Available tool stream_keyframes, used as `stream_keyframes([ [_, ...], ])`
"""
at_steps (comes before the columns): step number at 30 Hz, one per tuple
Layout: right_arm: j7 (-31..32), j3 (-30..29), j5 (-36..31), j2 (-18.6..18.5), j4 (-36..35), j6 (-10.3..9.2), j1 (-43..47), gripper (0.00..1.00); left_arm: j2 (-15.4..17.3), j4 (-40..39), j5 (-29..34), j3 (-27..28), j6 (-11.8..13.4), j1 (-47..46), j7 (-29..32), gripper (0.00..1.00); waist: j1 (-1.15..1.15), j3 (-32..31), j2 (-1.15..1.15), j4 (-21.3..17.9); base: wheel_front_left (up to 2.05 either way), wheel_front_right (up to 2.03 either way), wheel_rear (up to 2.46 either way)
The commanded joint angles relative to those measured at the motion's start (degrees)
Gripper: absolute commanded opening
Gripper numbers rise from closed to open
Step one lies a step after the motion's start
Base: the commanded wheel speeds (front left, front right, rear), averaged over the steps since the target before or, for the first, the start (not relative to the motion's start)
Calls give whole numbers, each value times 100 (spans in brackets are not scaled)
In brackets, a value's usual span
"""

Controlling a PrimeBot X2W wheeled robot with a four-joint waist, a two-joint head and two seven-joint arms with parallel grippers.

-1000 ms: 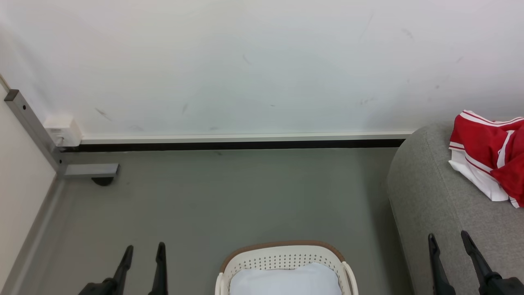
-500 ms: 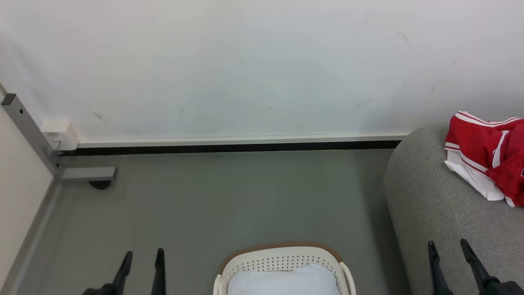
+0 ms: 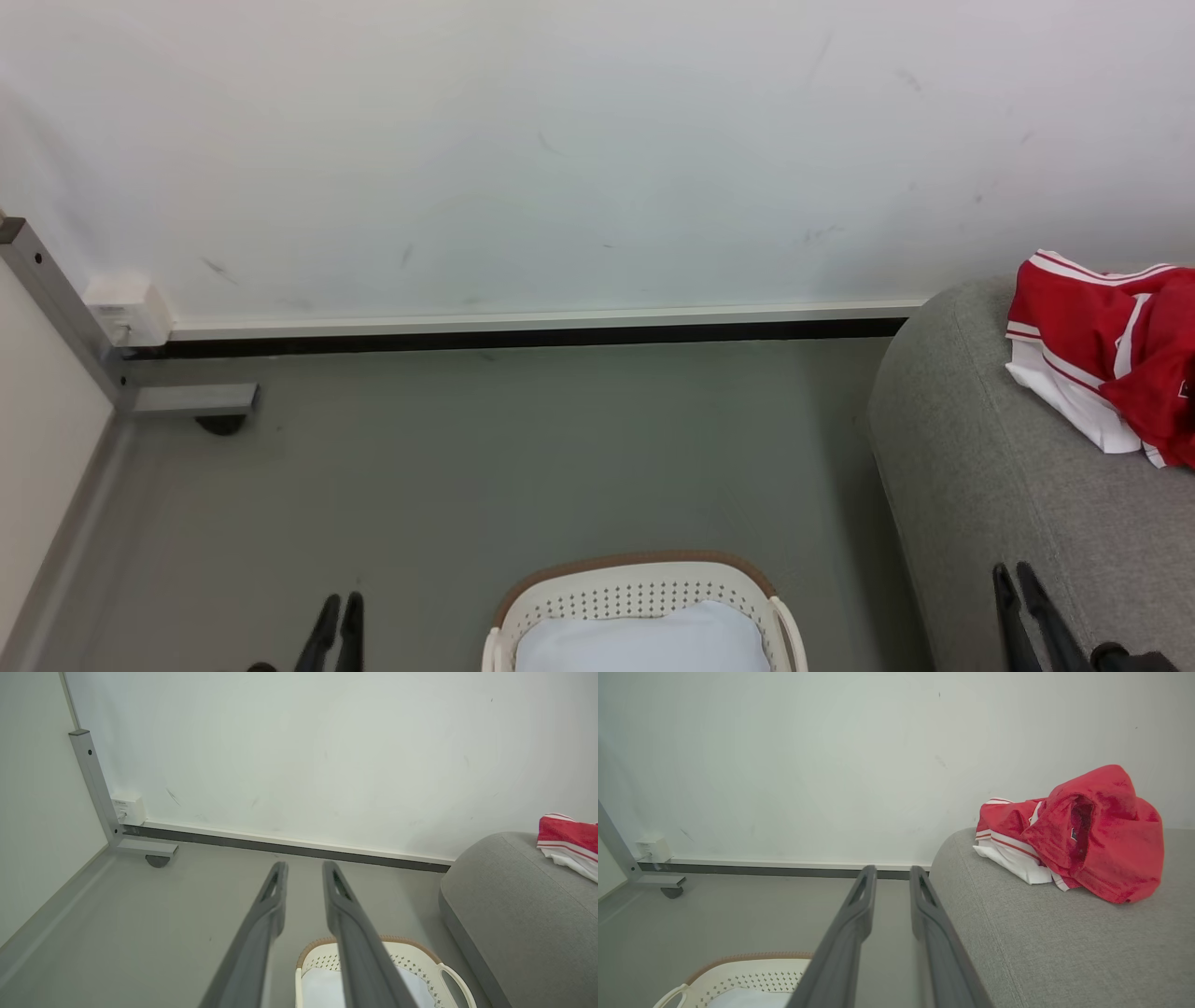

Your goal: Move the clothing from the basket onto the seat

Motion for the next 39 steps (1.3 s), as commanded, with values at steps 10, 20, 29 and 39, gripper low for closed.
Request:
stream_keyframes([
  [10, 248, -58, 885, 41, 124, -1, -22, 0, -21, 156, -844, 95, -30, -102, 264, 0, 0, 10, 0, 25, 0, 0, 0],
  [20, 503, -93, 1961, 28, 67, -2, -112, 0, -13, 111, -1874, 157, -68, -207, 511, 0, 0, 24, 0, 60, 0, 0, 0],
  [29, 716, -131, 2822, 17, 33, -3, -188, 0, -7, 93, -2692, 224, -98, -300, 720, 0, 0, 37, 0, 90, 0, 0, 0],
  [39, 934, -172, 3680, 4, 1, -4, -274, 0, 0, 80, -3510, 293, -129, -400, 937, 0, 0, 51, 0, 124, 0, 0, 0],
])
